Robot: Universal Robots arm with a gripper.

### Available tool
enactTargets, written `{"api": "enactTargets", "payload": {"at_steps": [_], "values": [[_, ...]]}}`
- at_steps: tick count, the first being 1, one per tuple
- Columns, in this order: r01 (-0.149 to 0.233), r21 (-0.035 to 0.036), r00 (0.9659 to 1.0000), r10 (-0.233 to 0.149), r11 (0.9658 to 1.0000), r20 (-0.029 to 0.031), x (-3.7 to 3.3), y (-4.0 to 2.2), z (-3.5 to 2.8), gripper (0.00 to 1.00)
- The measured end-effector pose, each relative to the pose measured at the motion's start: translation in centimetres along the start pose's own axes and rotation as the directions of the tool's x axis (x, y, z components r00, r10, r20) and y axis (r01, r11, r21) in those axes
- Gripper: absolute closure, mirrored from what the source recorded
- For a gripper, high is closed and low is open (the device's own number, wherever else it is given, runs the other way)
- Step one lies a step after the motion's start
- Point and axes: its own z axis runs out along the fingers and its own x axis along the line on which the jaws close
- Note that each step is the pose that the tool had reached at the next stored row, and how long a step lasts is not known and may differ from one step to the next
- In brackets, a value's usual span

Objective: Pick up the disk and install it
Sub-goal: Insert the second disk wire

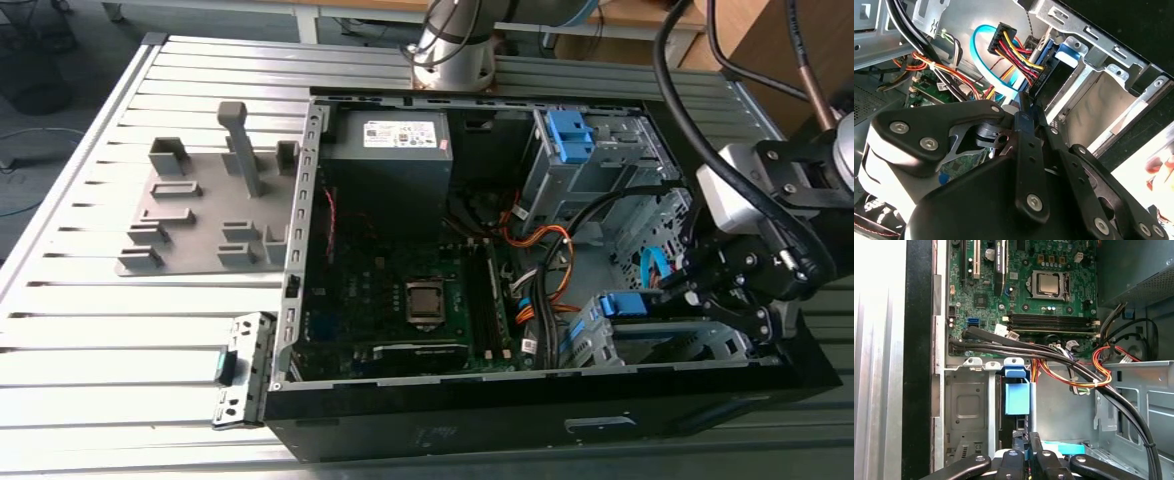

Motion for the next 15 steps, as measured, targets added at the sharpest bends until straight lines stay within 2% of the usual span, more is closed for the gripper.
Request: {"api": "enactTargets", "payload": {"at_steps": [9,11,15], "values": [[-0.001,-0.0063,1.0,0.001,1.0,-0.0003,0.19,-0.17,0.53,0.84],[-0.001,-0.0062,1.0,0.001,1.0,-0.0017,0.22,-0.16,0.45,0.84],[-0.001,-0.0063,1.0,0.001,1.0,-0.0005,0.28,-0.17,0.45,0.84]]}}
